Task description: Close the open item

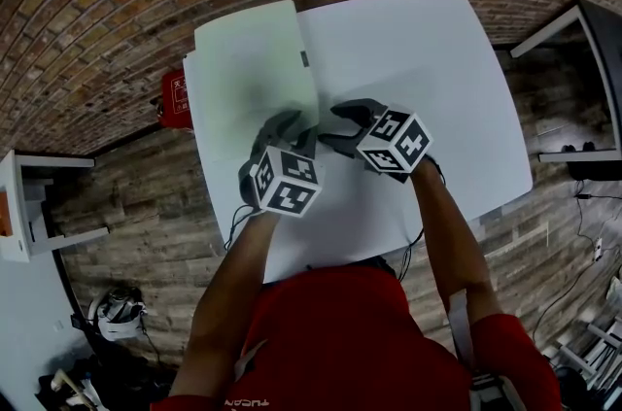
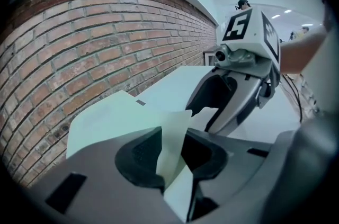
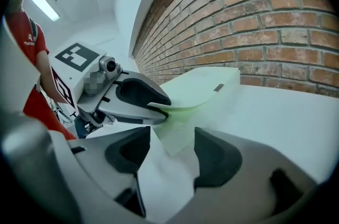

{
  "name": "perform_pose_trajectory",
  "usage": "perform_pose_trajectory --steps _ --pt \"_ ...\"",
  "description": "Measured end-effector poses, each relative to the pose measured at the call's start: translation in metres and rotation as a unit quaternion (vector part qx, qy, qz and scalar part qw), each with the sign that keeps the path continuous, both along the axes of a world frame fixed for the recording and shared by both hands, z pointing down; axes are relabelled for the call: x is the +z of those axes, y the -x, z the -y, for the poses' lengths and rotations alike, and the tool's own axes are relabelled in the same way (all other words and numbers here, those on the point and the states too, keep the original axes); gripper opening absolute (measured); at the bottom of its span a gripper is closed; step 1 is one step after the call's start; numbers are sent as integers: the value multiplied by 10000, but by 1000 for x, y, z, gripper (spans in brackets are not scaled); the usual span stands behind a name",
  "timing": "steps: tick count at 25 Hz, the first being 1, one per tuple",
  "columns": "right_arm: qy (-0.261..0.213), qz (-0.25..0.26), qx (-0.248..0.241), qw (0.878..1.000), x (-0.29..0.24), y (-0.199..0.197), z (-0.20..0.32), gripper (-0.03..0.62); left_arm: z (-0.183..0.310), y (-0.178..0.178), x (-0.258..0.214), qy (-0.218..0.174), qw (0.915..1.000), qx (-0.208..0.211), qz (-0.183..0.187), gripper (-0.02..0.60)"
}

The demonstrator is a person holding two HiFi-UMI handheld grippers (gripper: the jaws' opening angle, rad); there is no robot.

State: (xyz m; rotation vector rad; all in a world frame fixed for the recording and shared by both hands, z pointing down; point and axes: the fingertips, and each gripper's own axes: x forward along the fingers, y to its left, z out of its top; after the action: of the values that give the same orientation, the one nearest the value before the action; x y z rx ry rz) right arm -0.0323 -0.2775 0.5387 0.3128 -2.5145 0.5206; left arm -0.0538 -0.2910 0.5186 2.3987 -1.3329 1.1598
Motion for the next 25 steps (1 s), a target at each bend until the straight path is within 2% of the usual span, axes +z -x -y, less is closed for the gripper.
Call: perform_pose_trajectory --steps 3,6,9,15,20,25 --pt "-23 136 361 9993 -11 -13 19 238 0 0 0 -20 10000 -5 0 101" --pt "10 366 960 9947 -22 -17 46 238 0 -1 0 -56 10000 1 12 101" --pt "-50 254 1402 9898 -25 -10 72 238 0 0 0 -99 9999 9 35 101" --pt "-78 27 1972 9803 -24 17 123 239 0 -1 -1 -118 9999 18 46 101" --pt "-235 -501 1970 9788 -10 32 150 238 0 -1 -1 -118 9999 46 82 101" --pt "-273 -714 1868 9794 -6 39 157 239 1 0 -1 -108 9998 120 119 104"
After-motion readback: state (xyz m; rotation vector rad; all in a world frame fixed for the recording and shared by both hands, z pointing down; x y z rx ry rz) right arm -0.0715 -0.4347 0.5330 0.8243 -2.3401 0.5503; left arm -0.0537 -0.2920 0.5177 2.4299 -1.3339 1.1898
